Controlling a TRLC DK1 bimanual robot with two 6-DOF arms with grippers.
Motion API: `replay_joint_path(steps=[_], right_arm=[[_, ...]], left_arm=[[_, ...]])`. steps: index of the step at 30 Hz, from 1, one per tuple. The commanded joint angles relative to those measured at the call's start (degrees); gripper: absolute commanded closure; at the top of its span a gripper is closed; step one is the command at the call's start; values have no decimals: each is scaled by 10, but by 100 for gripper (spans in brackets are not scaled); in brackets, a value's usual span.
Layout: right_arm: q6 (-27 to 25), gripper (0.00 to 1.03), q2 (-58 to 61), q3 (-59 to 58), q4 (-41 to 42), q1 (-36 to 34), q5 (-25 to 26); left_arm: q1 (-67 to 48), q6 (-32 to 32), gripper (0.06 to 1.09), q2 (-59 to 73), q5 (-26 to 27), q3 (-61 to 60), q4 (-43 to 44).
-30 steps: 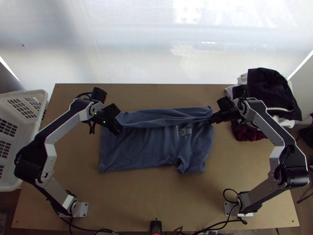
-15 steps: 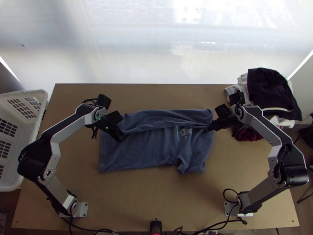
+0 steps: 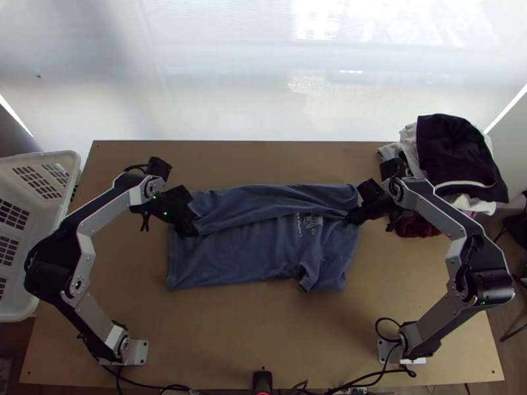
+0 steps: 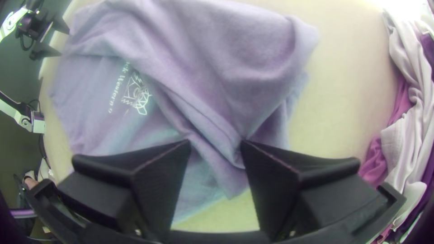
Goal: Fold the t-shirt
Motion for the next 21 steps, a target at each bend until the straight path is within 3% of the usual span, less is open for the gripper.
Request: replay_joint_path(steps=[1, 2, 7, 12, 17, 21], right_arm=[[-1, 9, -4, 0, -13, -8, 1], [-1, 5, -11, 0, -19, -8, 1], [3, 5, -67, -6, -30, -6, 0], [-9, 5, -141, -26, -69, -9, 1], [-55, 5, -230, -120, -93, 33, 15], [-62, 5, -330, -194, -86, 110, 71]], left_arm=[[55, 42, 10, -28, -2, 3, -35], [67, 42, 10, -34, -2, 5, -35], [88, 37, 10, -77, 4, 21, -67], [41, 27, 10, -218, -2, -33, -27], [-83, 32, 10, -369, -124, -168, 75], [-154, -5, 10, -465, -155, -247, 108]])
